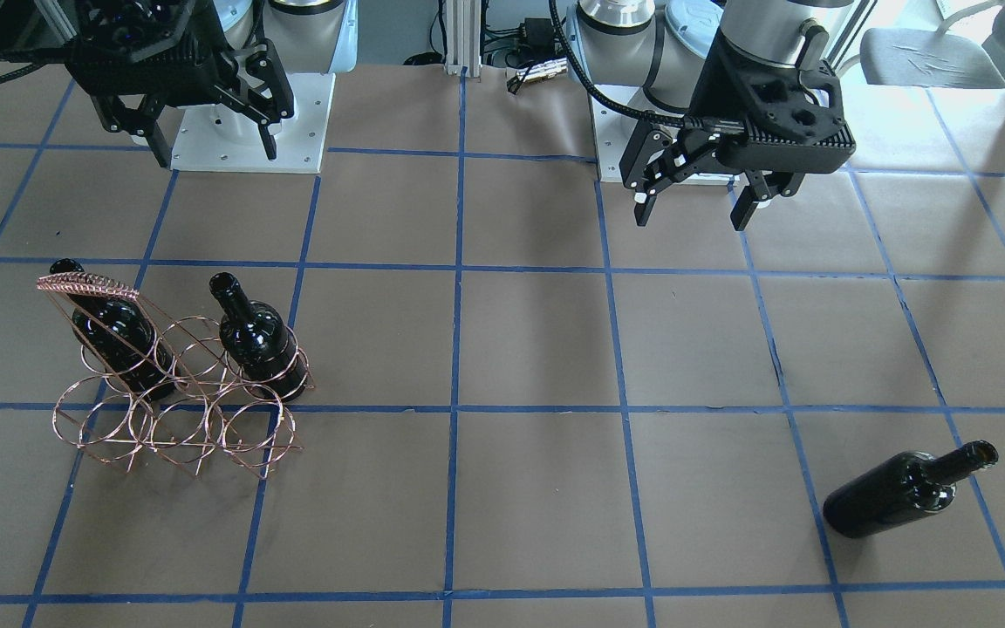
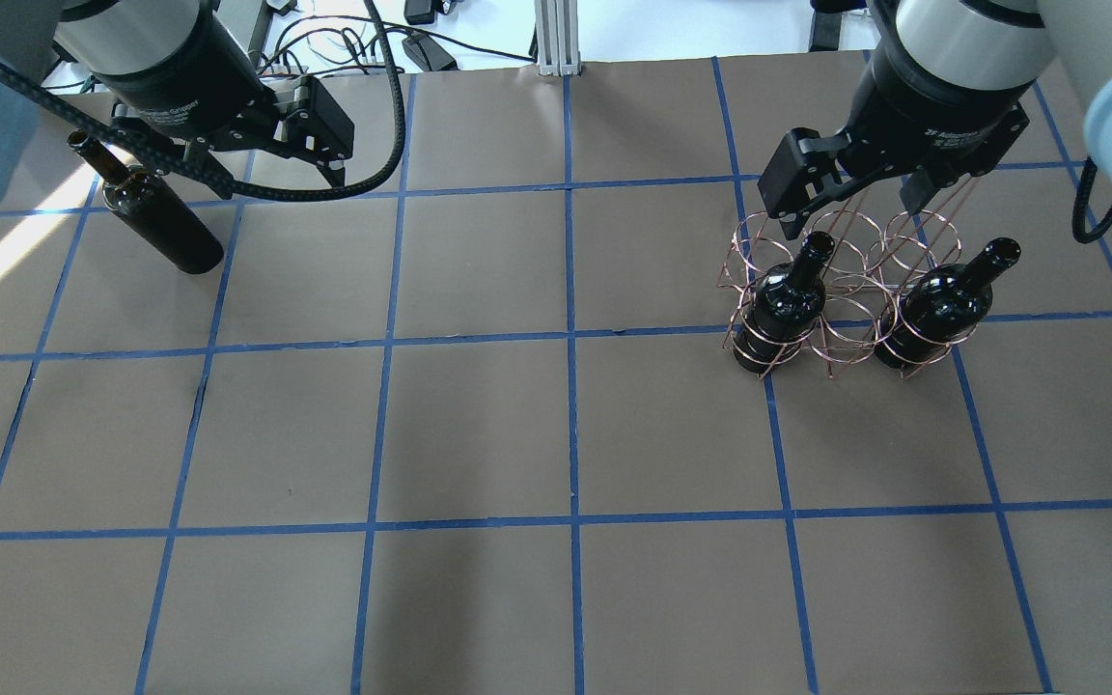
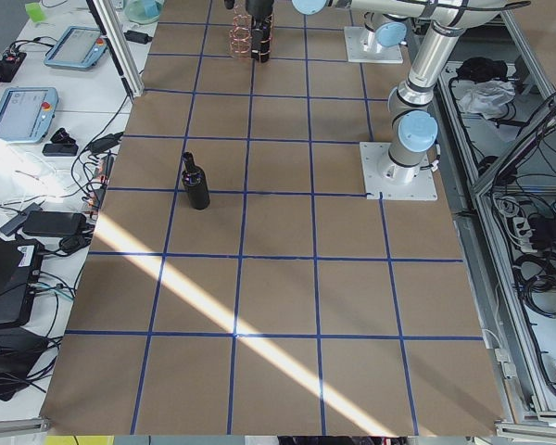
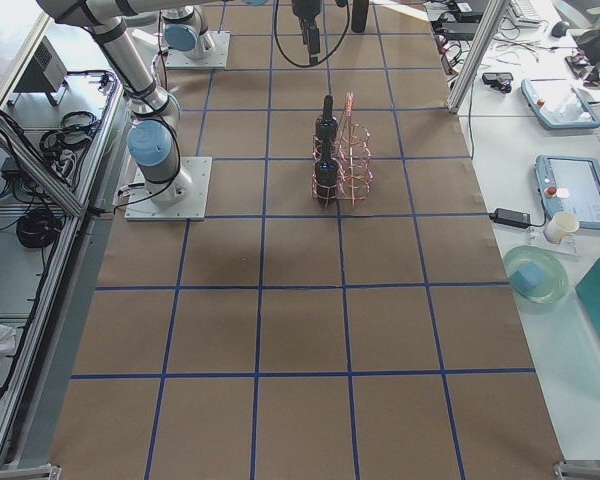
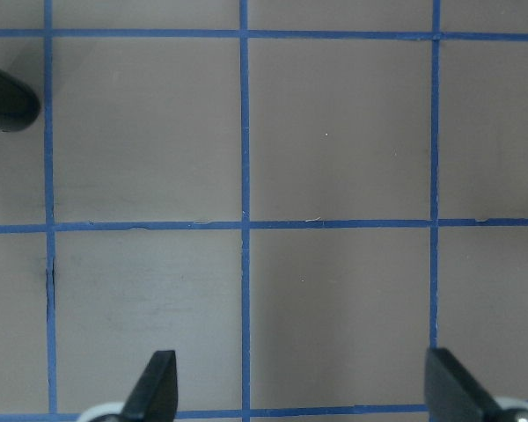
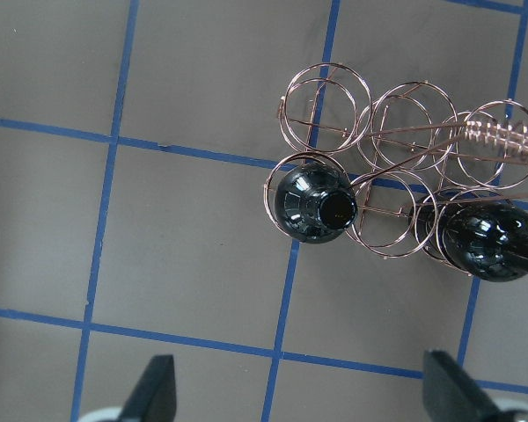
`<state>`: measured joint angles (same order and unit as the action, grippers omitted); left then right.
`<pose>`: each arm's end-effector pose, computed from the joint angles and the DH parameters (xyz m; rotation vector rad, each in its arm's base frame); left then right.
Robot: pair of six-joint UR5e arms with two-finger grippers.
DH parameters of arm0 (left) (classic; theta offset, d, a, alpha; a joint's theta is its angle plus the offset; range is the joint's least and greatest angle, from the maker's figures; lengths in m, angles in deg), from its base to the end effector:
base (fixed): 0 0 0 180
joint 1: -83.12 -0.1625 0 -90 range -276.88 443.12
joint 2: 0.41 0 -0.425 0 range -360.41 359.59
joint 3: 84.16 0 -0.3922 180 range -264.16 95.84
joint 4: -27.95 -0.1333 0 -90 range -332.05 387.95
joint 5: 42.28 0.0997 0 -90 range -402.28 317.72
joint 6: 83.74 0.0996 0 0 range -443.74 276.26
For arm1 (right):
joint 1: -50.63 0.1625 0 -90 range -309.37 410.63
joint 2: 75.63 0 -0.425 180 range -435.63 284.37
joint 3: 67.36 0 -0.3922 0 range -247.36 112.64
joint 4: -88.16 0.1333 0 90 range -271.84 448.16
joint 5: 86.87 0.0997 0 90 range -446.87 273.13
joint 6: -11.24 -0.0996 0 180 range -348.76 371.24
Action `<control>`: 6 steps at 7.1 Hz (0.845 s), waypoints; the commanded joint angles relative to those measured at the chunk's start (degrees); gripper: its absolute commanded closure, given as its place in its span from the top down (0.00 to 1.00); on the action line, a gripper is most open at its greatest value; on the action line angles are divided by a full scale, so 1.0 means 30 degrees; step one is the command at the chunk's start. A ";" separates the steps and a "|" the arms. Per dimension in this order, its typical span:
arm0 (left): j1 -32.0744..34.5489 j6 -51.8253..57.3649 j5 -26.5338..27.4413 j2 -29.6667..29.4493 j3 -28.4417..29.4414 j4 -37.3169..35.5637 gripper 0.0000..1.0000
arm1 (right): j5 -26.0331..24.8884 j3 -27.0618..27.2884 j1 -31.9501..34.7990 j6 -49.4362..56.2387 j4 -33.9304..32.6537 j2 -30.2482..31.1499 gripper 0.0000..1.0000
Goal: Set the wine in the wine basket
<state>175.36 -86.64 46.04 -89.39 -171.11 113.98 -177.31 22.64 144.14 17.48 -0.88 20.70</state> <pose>-0.1555 -0.4906 0.5306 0.0147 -3.0986 0.2155 0.1599 -0.4426 0.5383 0.2653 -3.1170 0.1464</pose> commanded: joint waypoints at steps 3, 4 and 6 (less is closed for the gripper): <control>-0.0448 0.0174 0.0473 0.0040 0.0036 0.0005 1.00 | 0.0000 0.0001 0.0000 0.0000 0.0000 0.0029 1.00; -0.1235 0.0640 0.0591 0.0069 0.0036 0.0005 1.00 | 0.0000 0.0001 0.0000 0.0000 0.0000 0.0058 1.00; -0.3923 0.2072 0.0621 -0.0337 -0.0486 0.0674 1.00 | 0.0000 0.0001 0.0000 0.0029 0.0000 0.0030 1.00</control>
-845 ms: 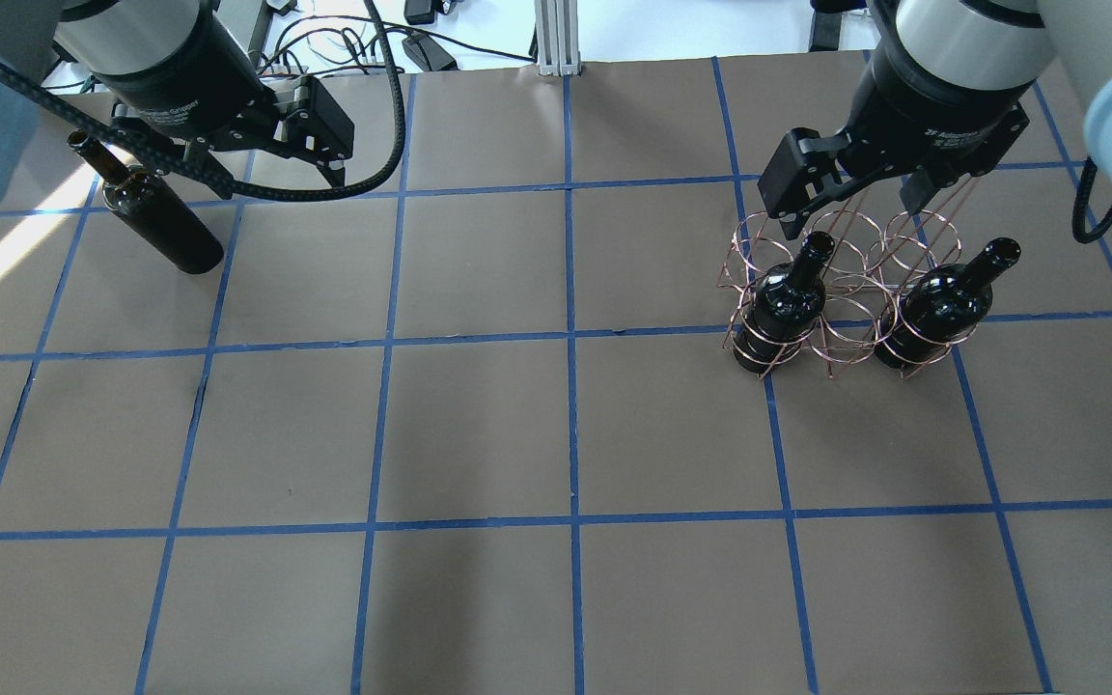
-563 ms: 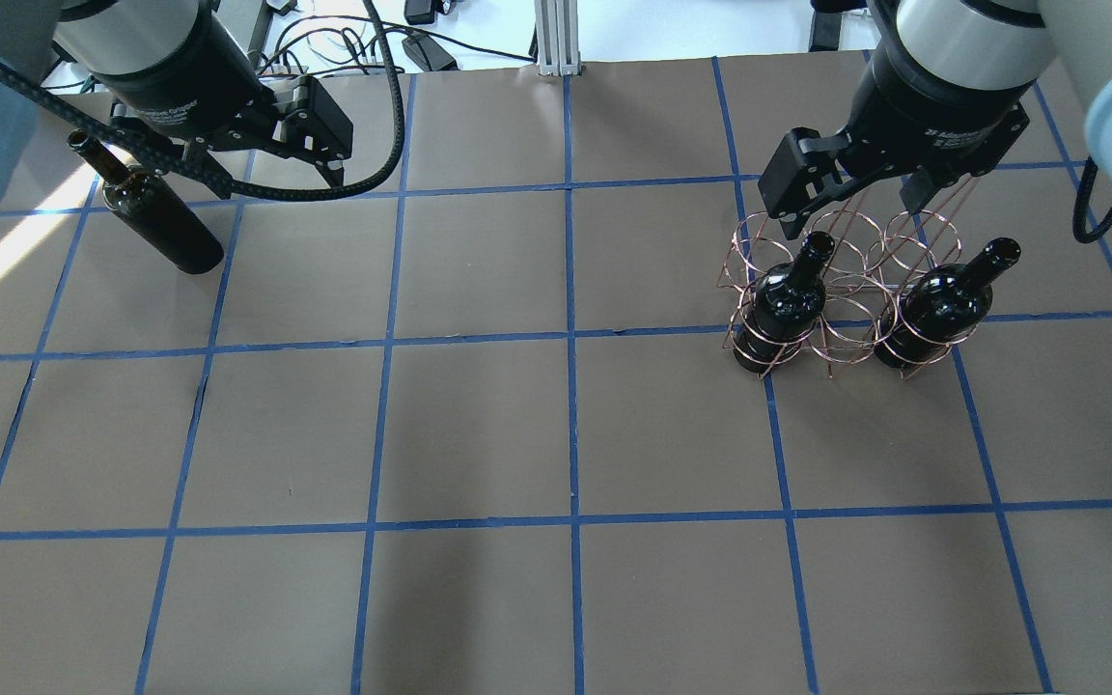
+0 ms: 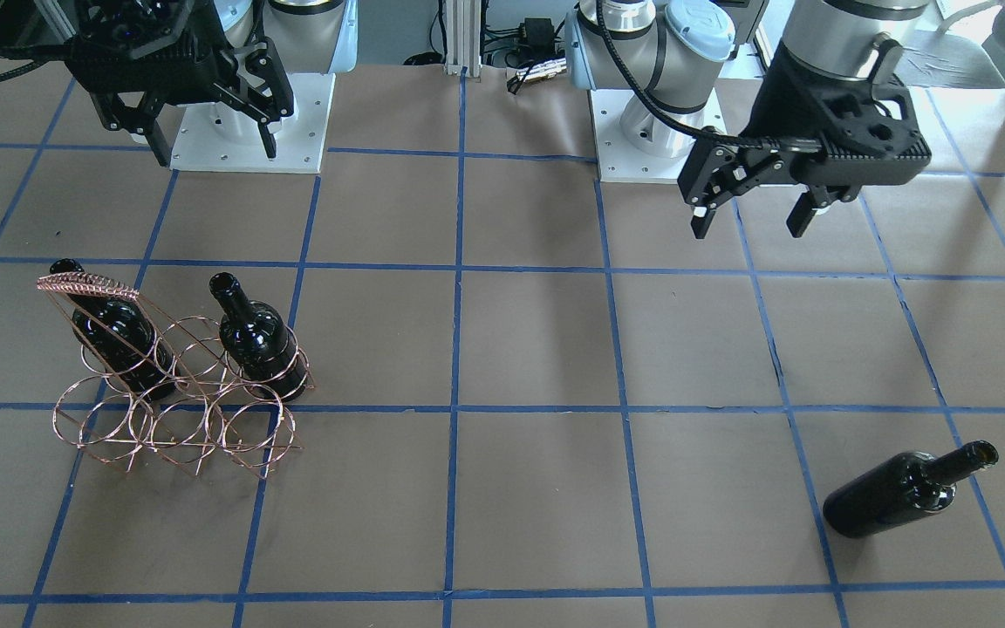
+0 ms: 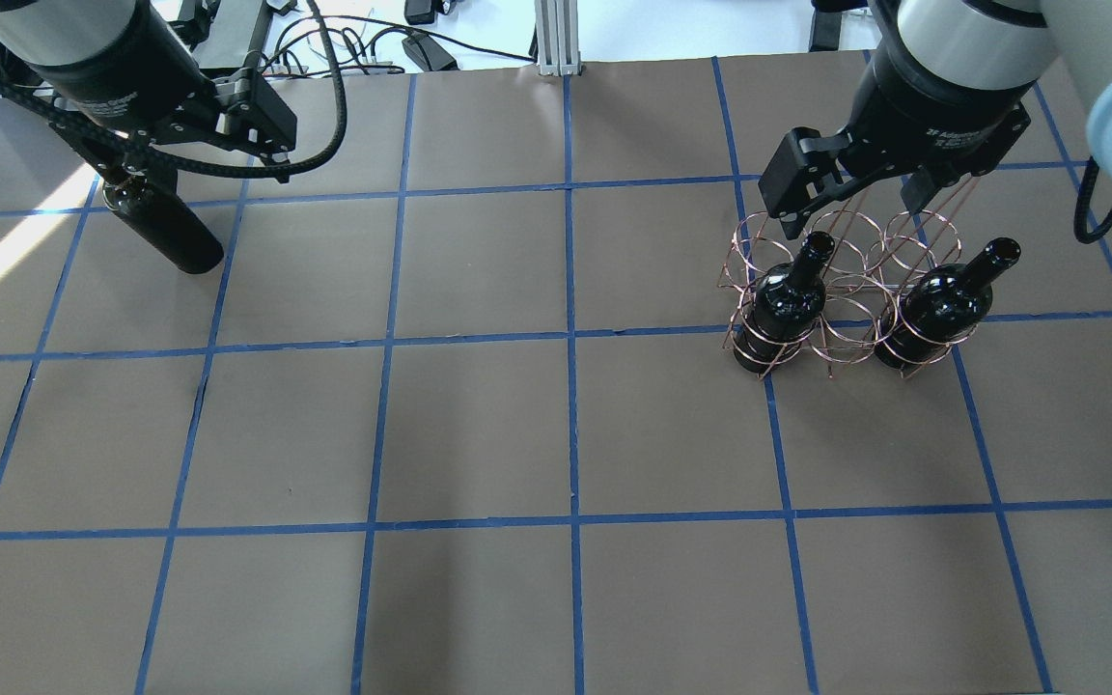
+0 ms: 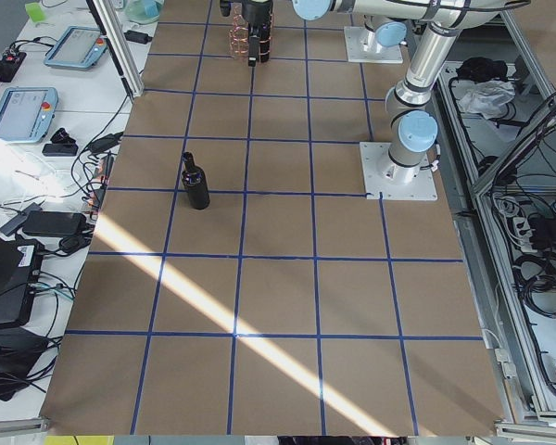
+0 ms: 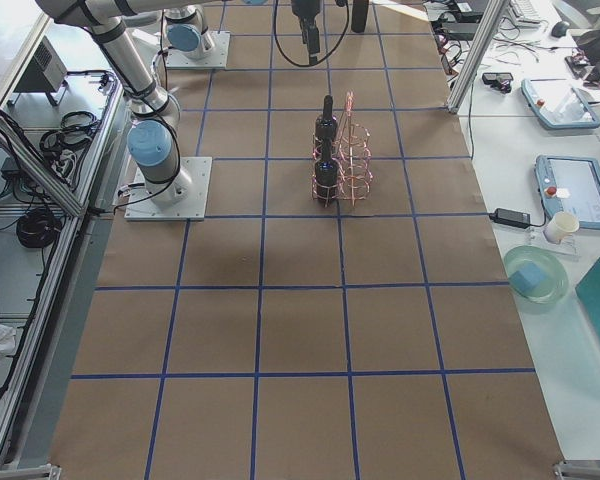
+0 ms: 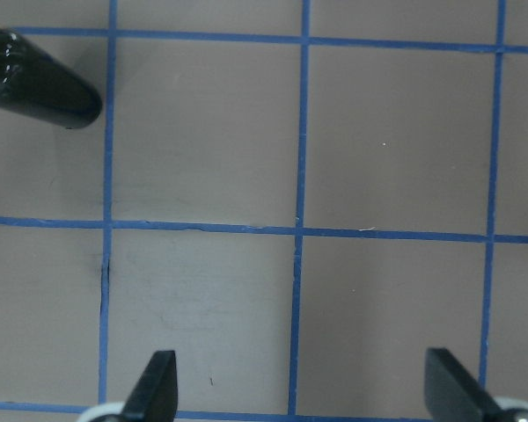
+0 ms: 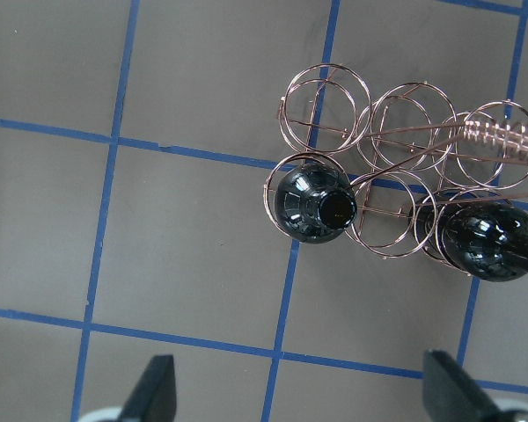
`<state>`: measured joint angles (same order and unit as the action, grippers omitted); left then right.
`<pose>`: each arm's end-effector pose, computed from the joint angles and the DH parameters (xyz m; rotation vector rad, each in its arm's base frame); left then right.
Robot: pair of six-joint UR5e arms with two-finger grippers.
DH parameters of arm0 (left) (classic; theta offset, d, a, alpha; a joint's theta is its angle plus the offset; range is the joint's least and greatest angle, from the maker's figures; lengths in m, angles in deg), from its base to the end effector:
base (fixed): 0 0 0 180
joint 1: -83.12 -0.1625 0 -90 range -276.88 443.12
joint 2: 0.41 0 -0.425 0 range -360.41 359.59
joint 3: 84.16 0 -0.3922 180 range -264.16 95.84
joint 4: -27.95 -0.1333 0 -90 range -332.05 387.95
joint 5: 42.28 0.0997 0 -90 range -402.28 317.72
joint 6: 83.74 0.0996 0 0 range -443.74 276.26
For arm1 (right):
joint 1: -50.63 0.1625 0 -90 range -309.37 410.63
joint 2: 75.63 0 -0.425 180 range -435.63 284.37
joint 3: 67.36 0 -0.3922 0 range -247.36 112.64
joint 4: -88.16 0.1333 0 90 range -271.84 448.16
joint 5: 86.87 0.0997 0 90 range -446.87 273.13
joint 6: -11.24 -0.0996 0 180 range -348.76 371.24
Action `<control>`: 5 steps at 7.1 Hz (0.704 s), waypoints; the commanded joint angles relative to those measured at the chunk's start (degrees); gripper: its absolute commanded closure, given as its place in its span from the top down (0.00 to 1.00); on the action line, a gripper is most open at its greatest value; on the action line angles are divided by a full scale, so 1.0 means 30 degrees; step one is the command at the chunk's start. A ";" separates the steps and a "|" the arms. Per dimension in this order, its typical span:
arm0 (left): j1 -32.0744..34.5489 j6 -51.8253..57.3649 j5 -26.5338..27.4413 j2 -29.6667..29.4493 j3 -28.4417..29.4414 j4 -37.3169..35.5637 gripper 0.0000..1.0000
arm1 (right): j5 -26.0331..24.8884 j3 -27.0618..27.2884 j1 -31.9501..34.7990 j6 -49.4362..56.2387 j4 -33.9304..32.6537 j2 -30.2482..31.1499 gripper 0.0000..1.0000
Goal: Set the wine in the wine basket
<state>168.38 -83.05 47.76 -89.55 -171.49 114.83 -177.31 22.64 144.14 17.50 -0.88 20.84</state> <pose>-0.0918 -0.5050 0.5242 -0.1107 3.1282 -0.1816 0.1599 -0.4417 0.5394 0.2658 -3.1167 0.1502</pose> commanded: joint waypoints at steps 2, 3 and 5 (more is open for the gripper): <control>-0.5080 0.5111 0.0046 -0.1102 -0.1501 0.0514 1.00 | 0.0000 0.0000 0.0000 0.0023 0.0000 -0.0019 1.00; -0.5853 0.7423 0.0074 -0.1773 -0.1331 0.0019 1.00 | 0.0000 0.0000 0.0000 0.0023 0.0000 -0.0048 1.00; -0.6561 1.0072 0.0075 -0.3614 0.0474 -0.1186 1.00 | -0.0029 0.0029 0.0000 0.0023 0.0029 -0.0019 1.00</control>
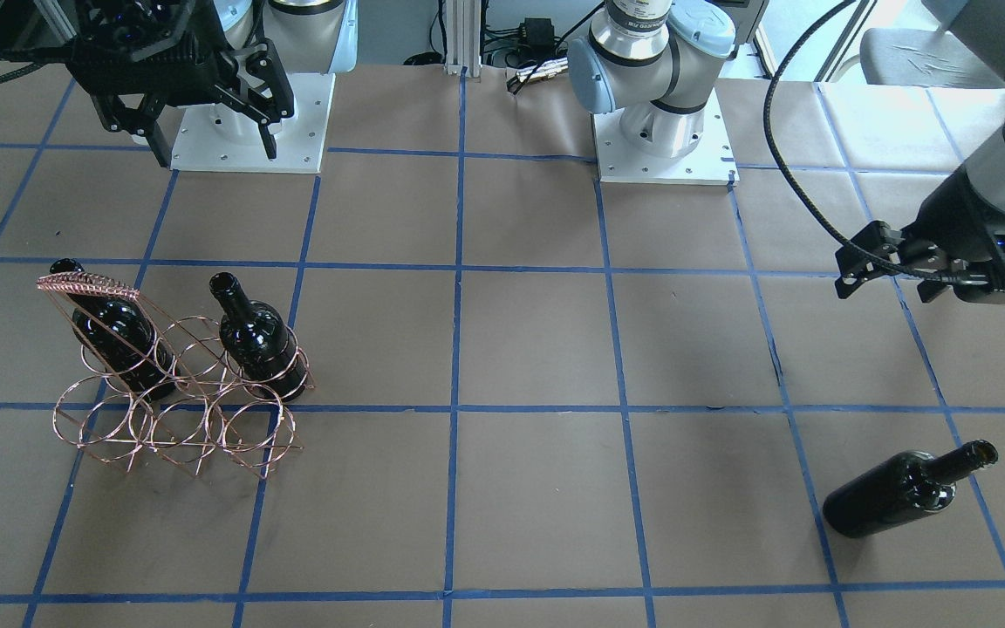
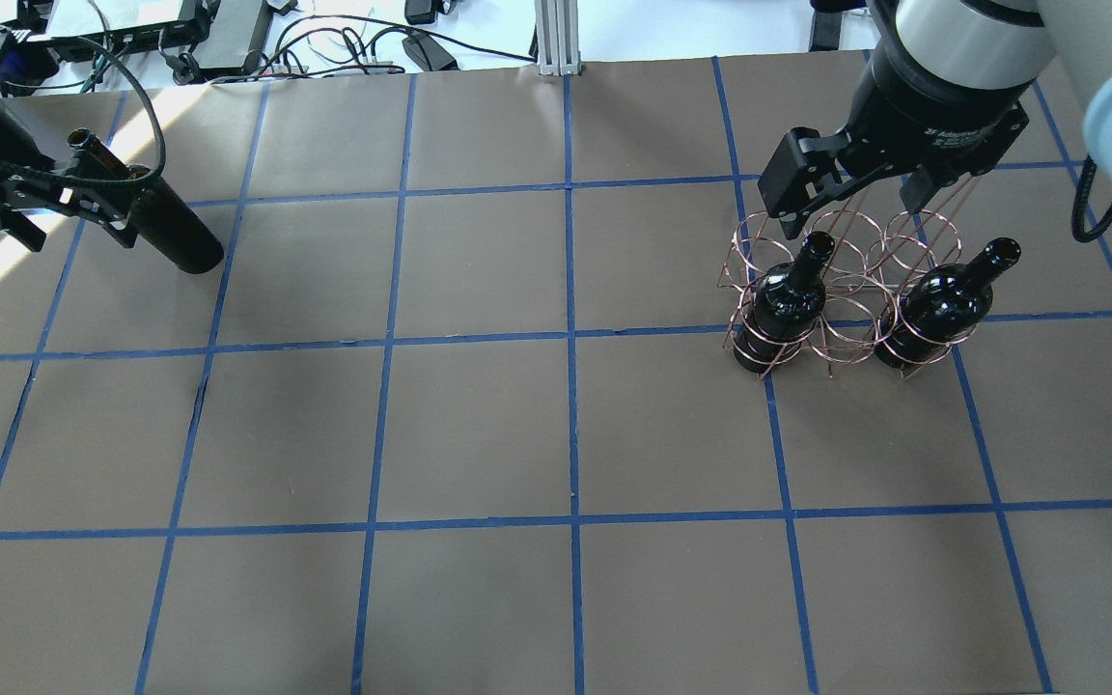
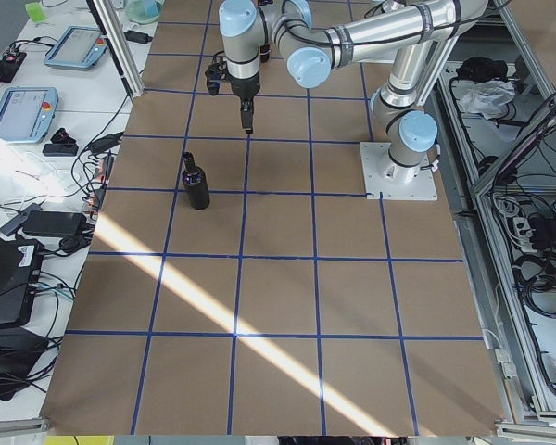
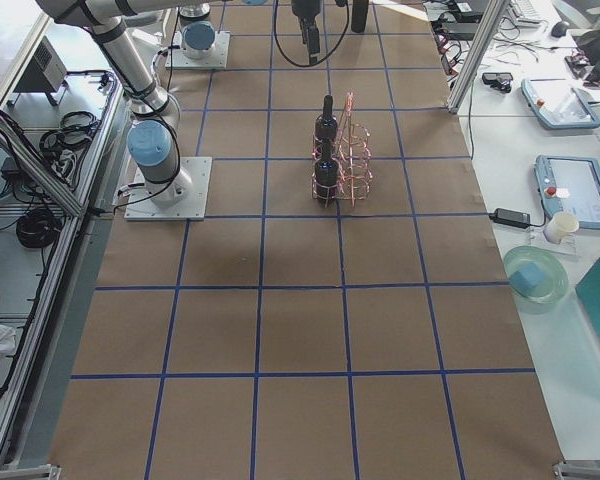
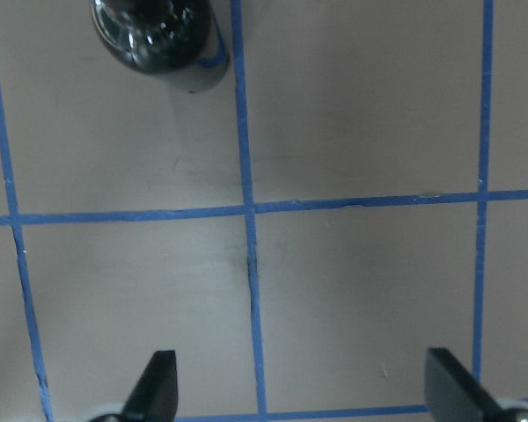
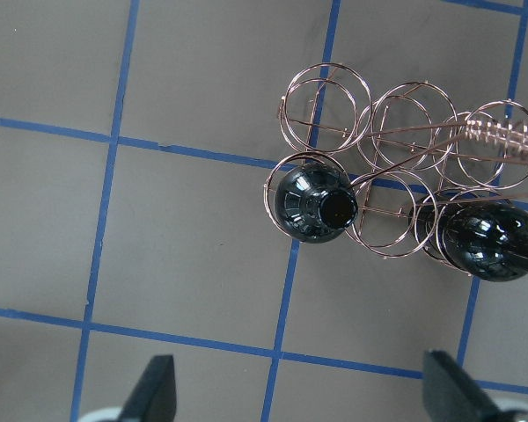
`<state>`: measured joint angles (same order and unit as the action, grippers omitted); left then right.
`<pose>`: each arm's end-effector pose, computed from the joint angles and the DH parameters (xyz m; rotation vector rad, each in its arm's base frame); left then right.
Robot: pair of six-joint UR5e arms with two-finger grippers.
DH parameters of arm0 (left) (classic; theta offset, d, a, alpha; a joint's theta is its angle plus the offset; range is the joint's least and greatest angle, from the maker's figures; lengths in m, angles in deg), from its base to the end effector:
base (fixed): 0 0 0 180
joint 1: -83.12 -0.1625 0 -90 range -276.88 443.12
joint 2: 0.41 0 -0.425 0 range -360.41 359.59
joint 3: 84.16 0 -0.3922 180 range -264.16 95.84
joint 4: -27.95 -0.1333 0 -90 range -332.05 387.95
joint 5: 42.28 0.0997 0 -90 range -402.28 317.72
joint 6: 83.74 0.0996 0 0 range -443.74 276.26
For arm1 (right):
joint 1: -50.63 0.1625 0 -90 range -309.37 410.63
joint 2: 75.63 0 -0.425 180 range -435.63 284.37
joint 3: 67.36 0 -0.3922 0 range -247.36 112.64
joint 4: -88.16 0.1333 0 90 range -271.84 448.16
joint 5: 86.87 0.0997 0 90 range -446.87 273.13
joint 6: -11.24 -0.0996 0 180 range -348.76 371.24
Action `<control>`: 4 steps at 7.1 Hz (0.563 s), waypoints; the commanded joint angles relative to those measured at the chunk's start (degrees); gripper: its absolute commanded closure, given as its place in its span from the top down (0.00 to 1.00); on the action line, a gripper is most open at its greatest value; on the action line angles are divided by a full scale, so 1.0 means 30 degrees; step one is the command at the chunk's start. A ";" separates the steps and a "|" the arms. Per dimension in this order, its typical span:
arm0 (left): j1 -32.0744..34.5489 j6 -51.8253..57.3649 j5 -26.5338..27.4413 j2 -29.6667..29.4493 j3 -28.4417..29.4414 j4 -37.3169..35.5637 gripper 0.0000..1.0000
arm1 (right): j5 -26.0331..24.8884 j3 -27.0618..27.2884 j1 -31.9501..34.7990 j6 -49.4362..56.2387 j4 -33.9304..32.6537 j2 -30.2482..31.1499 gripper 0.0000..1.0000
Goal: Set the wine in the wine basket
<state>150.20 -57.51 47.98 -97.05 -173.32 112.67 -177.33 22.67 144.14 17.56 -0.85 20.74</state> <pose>0.0872 -0.5474 0.4445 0.0908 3.1399 0.0159 0.1599 -0.4422 0.5383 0.2674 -3.1164 0.1458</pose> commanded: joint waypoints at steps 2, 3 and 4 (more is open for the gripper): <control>-0.0533 0.2653 0.0703 -0.3693 0.3784 -0.0496 1.00 | 0.0007 0.0021 0.0000 0.0001 0.0022 0.0018 1.00; -0.0533 0.2858 0.0648 -0.4603 0.4082 -0.2005 1.00 | -0.0021 0.0021 0.0000 0.0001 0.0022 0.0018 1.00; -0.0533 0.3933 0.0473 -0.5134 0.4317 -0.2687 1.00 | -0.0022 0.0021 0.0000 0.0001 0.0022 0.0047 1.00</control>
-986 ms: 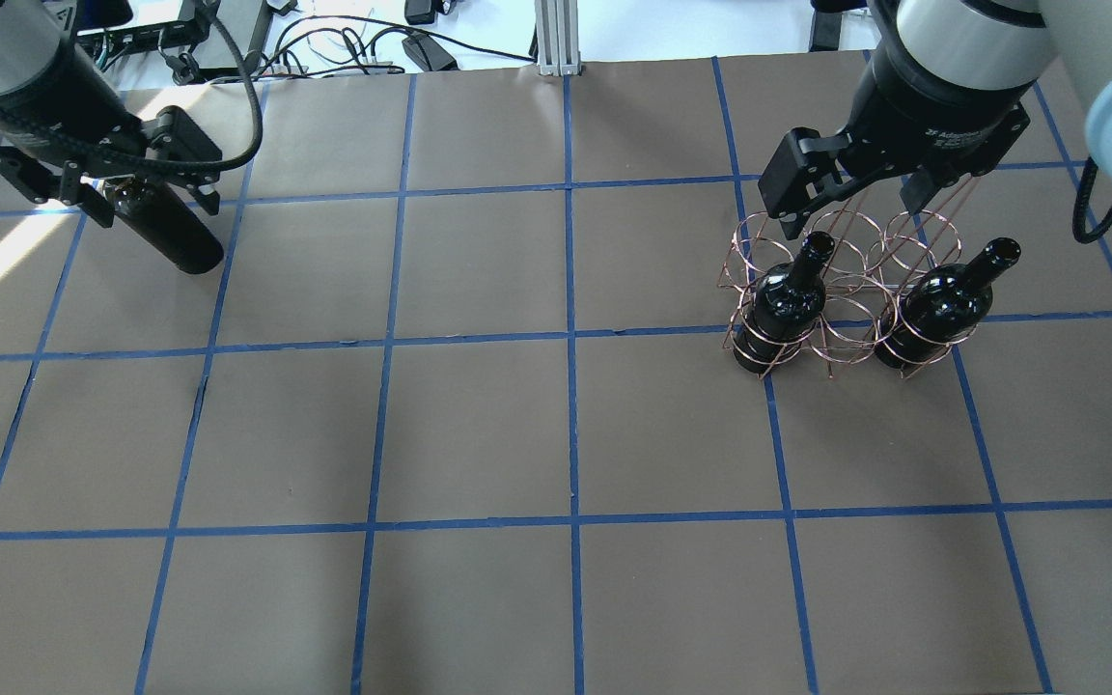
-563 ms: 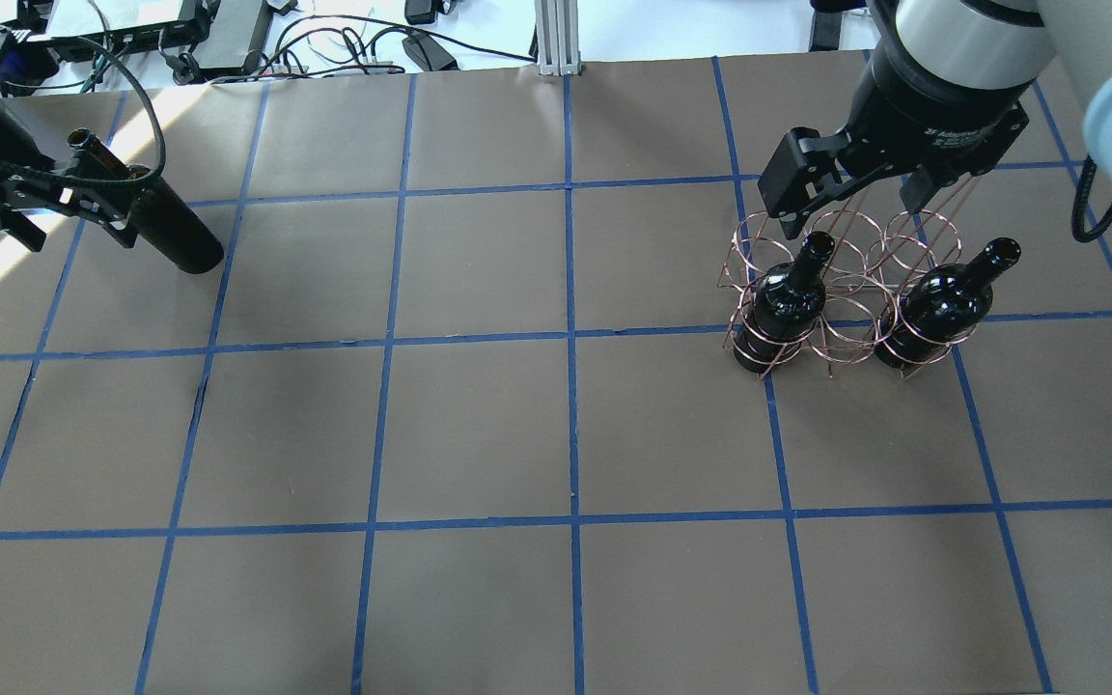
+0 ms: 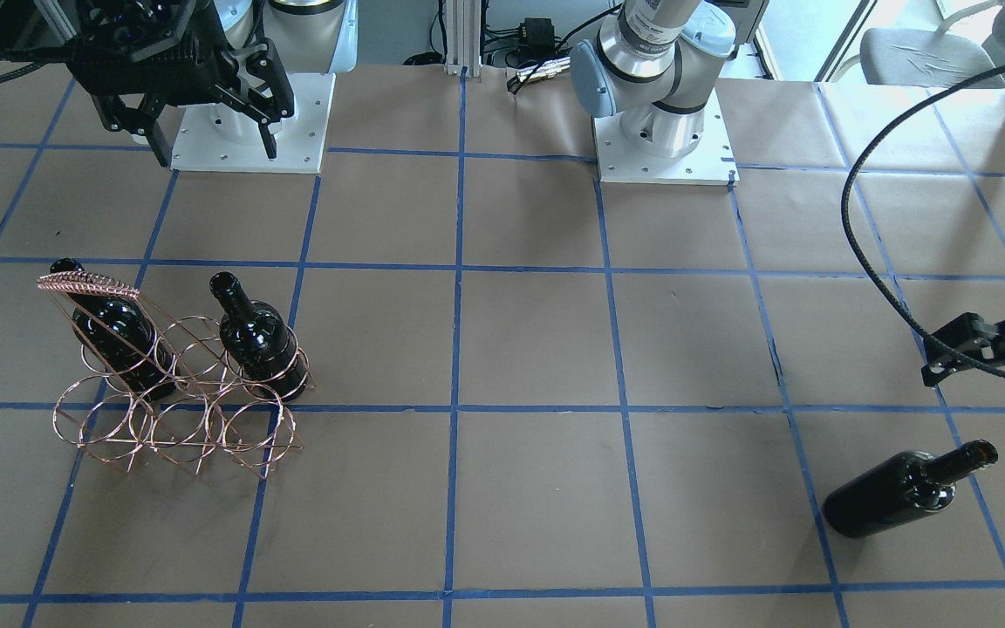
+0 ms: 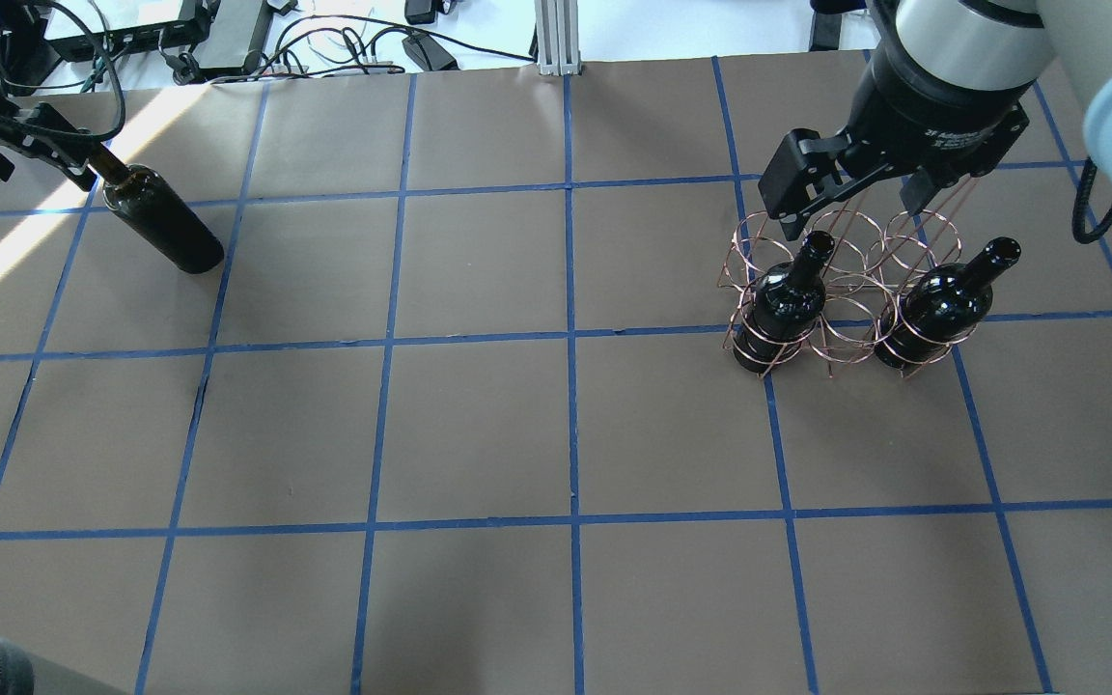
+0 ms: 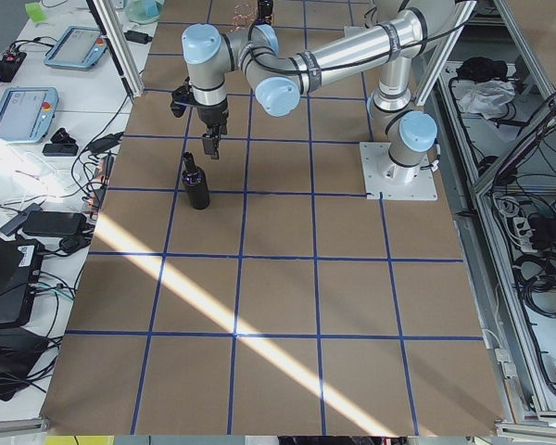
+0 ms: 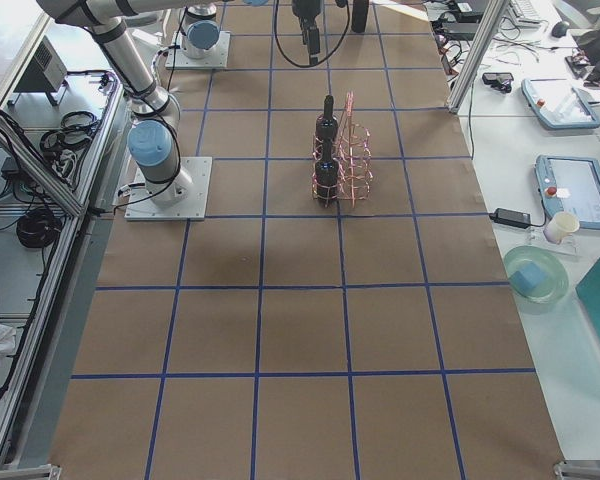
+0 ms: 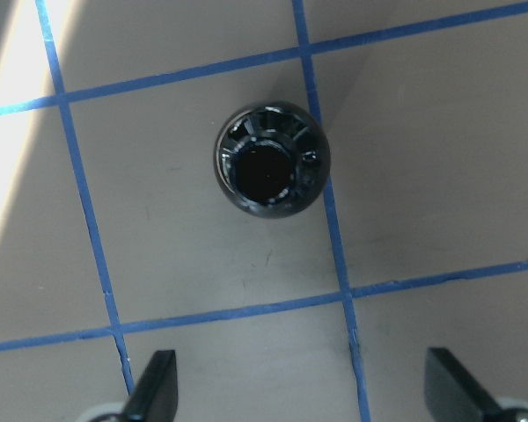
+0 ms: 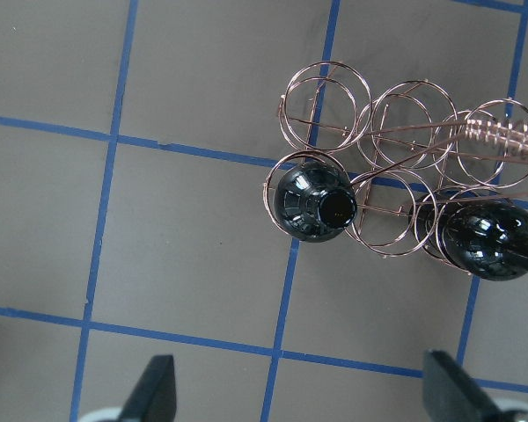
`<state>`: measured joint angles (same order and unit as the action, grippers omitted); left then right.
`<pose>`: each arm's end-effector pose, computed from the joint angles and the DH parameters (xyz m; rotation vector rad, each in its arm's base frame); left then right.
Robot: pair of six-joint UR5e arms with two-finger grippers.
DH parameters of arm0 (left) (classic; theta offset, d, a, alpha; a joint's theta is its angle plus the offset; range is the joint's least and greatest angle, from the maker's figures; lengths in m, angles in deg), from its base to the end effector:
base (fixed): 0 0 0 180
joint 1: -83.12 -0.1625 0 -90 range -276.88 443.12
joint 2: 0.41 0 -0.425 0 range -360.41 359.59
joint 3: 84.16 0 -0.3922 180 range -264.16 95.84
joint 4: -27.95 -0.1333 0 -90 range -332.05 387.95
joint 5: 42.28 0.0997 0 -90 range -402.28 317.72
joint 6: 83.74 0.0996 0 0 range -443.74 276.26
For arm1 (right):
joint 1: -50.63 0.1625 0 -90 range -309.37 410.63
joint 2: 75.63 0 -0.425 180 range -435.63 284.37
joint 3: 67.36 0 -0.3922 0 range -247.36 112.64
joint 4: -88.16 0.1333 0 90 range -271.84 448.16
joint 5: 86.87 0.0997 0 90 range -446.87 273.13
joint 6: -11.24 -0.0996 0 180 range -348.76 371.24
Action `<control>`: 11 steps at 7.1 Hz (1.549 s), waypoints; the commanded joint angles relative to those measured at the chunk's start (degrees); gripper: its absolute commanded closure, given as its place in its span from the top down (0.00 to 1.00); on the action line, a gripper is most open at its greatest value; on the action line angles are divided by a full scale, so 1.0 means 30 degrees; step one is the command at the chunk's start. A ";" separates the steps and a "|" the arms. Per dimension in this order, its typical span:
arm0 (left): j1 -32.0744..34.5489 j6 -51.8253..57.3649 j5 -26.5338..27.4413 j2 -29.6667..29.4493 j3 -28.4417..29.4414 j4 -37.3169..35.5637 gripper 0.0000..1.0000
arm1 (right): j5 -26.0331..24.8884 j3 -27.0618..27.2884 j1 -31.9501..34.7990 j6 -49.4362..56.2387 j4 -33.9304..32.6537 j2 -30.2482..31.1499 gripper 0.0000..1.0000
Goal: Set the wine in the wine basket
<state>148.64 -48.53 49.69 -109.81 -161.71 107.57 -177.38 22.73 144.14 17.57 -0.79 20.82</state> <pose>0.1453 -0.6326 0.4225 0.2865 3.0682 -0.0537 0.1597 -0.4416 0.5383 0.2676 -3.1156 0.1446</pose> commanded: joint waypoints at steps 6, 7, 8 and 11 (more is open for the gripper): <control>0.0047 0.0160 -0.1477 -0.2438 0.1092 -0.2342 1.00 | -0.0007 0.0001 0.0000 0.0000 0.0000 0.0019 1.00; 0.0134 0.0013 -0.1854 -0.2409 0.1093 -0.2313 0.96 | -0.0007 0.0001 0.0000 0.0000 0.0000 -0.0010 1.00; 0.0222 -0.0162 -0.1858 -0.2321 0.1093 -0.2138 0.89 | 0.0022 0.0001 0.0000 0.0000 0.0000 -0.0010 1.00; 0.0252 0.0099 -0.1770 -0.2262 0.1092 -0.2107 0.00 | 0.0052 0.0001 0.0000 0.0000 0.0000 -0.0010 1.00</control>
<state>149.31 -48.45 44.33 -116.67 -158.49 101.35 -177.20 22.73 144.14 17.57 -0.79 20.81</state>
